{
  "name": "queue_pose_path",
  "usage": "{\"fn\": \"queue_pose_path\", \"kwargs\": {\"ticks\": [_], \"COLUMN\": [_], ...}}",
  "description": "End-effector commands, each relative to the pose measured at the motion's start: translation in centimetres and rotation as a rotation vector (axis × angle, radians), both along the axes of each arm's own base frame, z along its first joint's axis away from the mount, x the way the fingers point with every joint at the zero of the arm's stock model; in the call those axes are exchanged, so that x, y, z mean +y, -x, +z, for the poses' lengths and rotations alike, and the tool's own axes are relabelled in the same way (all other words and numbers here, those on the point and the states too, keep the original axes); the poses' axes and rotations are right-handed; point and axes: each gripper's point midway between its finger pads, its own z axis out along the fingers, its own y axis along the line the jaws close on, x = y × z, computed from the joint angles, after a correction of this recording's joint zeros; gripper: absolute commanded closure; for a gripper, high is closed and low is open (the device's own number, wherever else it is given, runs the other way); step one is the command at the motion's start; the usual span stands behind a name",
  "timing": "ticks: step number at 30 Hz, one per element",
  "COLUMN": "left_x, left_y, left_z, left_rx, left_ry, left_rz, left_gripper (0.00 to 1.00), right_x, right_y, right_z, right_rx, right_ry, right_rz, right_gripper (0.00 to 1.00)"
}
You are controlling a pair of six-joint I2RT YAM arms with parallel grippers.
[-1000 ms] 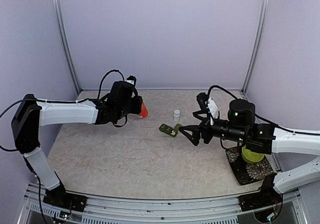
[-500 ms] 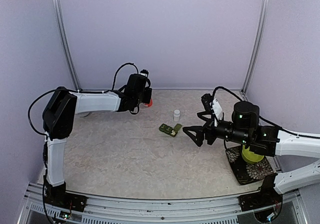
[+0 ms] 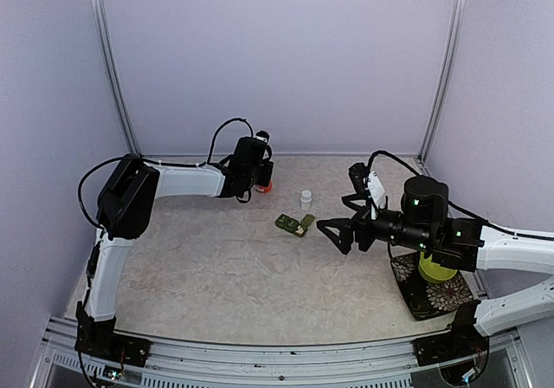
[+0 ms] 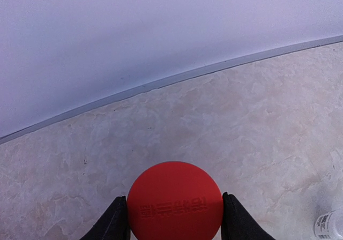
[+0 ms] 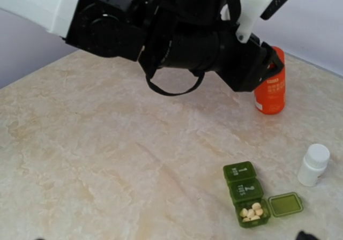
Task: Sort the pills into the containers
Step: Place the pill bottle at the center of the board.
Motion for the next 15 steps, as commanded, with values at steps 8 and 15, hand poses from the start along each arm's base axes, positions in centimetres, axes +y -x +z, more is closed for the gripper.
{"fn": "queue_pose_path", "kwargs": {"ticks": [8, 15], "left_x": [-1.0, -1.1], "left_y": [-0.7, -0.5], "left_z": [1.1, 2.2], "left_rx": [-0.026, -0.025], "left_ry": [0.021, 0.044], "left_rz": [-0.020, -0.032], "left_gripper": [0.39, 0.25], "right_x": [-0.2, 0.4], "right_y": [-0.5, -0.9], "right_z": [-1.1, -1.5], "right_rx": [0.026, 0.036], "right_ry": [0.017, 0.025], "right_rz": [-0.023, -0.017], "right_gripper": [0.00, 0.00]}}
